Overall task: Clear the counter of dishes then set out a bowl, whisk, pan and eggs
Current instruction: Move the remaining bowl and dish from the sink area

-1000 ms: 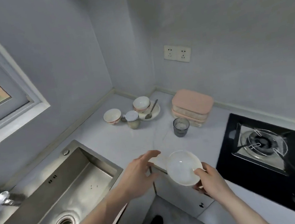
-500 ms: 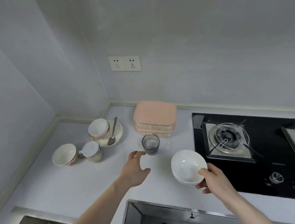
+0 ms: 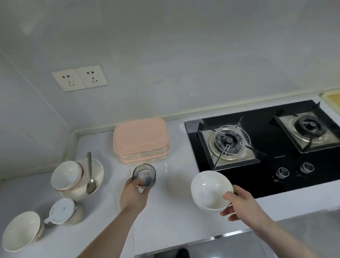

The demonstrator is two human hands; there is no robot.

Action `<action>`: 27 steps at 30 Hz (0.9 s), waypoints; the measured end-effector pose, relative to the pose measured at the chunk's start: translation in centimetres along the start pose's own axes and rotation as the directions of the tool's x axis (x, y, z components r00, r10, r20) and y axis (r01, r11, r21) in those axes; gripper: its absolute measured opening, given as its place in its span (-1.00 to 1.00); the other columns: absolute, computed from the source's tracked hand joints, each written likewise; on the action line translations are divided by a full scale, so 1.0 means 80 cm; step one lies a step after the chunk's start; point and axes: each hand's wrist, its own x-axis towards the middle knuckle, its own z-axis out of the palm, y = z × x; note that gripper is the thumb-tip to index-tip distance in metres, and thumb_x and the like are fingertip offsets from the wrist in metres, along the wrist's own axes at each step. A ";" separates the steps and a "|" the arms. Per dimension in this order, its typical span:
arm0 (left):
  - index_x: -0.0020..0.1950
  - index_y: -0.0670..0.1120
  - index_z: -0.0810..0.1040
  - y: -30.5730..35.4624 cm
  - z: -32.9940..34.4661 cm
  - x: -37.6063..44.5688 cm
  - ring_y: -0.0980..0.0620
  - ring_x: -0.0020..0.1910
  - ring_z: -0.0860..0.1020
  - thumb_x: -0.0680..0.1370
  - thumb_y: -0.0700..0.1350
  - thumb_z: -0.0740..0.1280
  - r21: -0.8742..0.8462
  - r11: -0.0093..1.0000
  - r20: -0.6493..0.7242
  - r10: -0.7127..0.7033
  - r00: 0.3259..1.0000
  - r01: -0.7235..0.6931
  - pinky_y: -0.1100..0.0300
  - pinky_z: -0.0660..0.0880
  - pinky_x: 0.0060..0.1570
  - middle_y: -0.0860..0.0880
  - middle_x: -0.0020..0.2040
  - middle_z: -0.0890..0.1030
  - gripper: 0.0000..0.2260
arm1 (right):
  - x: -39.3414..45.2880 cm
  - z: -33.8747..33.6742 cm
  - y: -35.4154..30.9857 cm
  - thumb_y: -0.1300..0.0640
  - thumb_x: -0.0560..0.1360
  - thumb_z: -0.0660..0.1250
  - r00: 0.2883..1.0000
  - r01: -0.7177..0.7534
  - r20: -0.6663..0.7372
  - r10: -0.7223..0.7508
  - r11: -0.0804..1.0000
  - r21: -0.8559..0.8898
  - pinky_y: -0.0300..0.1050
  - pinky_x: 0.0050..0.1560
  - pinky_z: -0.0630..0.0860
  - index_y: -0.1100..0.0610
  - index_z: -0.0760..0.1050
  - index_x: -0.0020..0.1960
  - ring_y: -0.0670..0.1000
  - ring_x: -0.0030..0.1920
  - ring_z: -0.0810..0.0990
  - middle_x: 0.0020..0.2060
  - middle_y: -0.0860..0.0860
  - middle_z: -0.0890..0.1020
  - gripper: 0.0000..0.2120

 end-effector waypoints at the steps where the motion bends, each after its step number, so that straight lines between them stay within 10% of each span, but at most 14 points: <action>1: -0.20 0.11 0.56 0.002 -0.001 0.000 0.01 -0.04 0.61 0.46 0.10 0.49 -0.001 1.000 -0.030 0.002 1.000 -0.002 0.14 0.47 -0.20 0.11 0.02 0.55 -0.85 | -0.002 -0.003 0.002 0.18 0.60 0.25 1.000 -0.010 -0.006 0.010 1.000 0.018 -0.05 -0.20 0.56 0.10 0.55 0.12 0.05 -0.25 0.72 -0.01 0.15 0.67 -0.85; 12: -0.26 0.15 0.60 0.071 -0.017 -0.089 0.22 -0.10 0.59 0.40 0.00 0.59 -0.006 0.971 -0.040 0.238 0.970 -0.238 0.17 0.49 -0.15 0.22 -0.09 0.63 -0.82 | -0.036 -0.082 0.055 0.17 0.61 0.24 0.991 -0.006 -0.128 0.031 0.983 0.185 -0.05 -0.19 0.59 0.05 0.58 0.13 0.04 -0.25 0.73 -0.01 0.12 0.68 -0.82; 19: -0.26 0.13 0.59 0.208 0.035 -0.184 0.04 -0.51 0.52 0.40 -0.03 0.61 -0.144 0.921 0.007 0.366 0.931 -0.361 0.22 0.44 -0.24 0.25 -0.03 0.62 -0.80 | -0.070 -0.186 0.117 0.07 0.51 0.33 0.981 0.019 -0.189 0.040 0.955 0.298 -0.04 -0.23 0.56 0.05 0.59 0.11 0.06 -0.27 0.70 -0.04 0.15 0.69 -0.79; 27: -0.26 0.13 0.62 0.398 0.155 -0.303 0.13 -0.17 0.59 0.38 -0.07 0.63 -0.196 0.793 0.076 0.598 0.798 -0.576 0.29 0.48 -0.21 0.22 -0.10 0.63 -0.79 | -0.131 -0.371 0.218 0.17 0.56 0.30 0.946 0.090 -0.322 0.045 0.915 0.393 -0.07 -0.26 0.53 0.11 0.60 0.11 0.07 -0.29 0.68 -0.08 0.17 0.67 -0.84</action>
